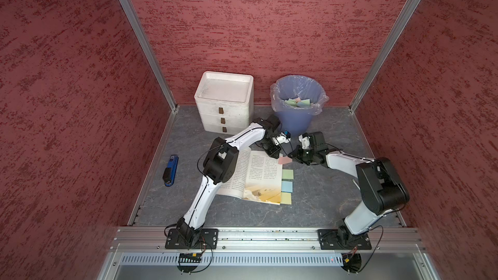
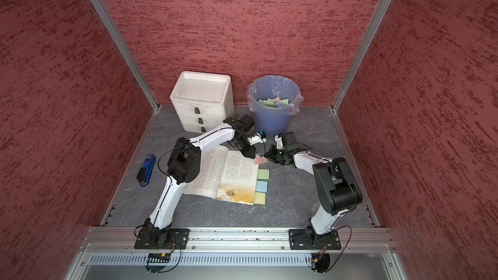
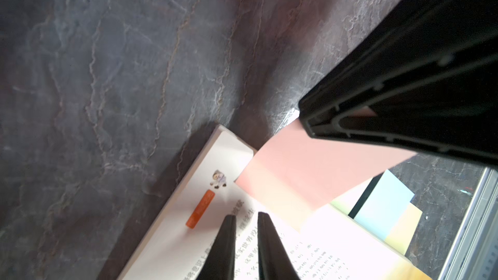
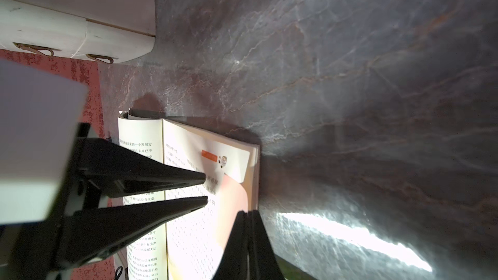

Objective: Peel off the used sticky note
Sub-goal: Tear off the note from the book.

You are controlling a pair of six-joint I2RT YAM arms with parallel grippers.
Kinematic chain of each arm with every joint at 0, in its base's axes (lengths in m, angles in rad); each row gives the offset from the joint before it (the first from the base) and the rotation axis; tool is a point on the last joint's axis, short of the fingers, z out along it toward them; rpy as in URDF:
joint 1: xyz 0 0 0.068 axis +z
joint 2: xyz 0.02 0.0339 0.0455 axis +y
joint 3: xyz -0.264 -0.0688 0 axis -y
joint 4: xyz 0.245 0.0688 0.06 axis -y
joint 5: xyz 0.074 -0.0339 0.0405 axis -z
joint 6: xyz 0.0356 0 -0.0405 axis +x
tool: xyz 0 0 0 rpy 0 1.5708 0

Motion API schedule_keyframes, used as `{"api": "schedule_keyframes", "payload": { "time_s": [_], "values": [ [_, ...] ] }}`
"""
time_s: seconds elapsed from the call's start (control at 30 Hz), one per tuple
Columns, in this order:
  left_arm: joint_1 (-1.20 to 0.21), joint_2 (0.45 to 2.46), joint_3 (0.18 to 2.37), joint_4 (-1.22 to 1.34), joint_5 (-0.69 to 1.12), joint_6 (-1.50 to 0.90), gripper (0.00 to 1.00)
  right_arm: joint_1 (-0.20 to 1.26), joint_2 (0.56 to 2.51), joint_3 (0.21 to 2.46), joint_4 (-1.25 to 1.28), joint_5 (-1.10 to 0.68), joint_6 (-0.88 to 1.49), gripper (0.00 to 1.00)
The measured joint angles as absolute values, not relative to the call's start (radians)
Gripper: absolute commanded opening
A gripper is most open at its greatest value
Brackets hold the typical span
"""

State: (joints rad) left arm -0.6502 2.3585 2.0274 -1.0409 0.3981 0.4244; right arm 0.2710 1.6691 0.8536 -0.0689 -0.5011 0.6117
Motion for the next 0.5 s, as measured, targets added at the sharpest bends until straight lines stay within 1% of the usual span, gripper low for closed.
{"api": "schedule_keyframes", "payload": {
  "time_s": [0.2,0.3,0.5],
  "values": [
    [-0.645,2.354,1.978,-1.037,0.392,0.424,0.18,0.284,1.670,0.888,-0.118,-0.482,0.579,0.09],
    [-0.643,2.326,1.892,-1.026,0.408,0.424,0.18,0.286,1.675,0.889,-0.126,-0.477,0.574,0.09],
    [-0.661,2.191,1.687,-0.980,0.426,0.405,0.18,0.292,1.695,0.890,-0.140,-0.467,0.577,0.08]
  ]
}}
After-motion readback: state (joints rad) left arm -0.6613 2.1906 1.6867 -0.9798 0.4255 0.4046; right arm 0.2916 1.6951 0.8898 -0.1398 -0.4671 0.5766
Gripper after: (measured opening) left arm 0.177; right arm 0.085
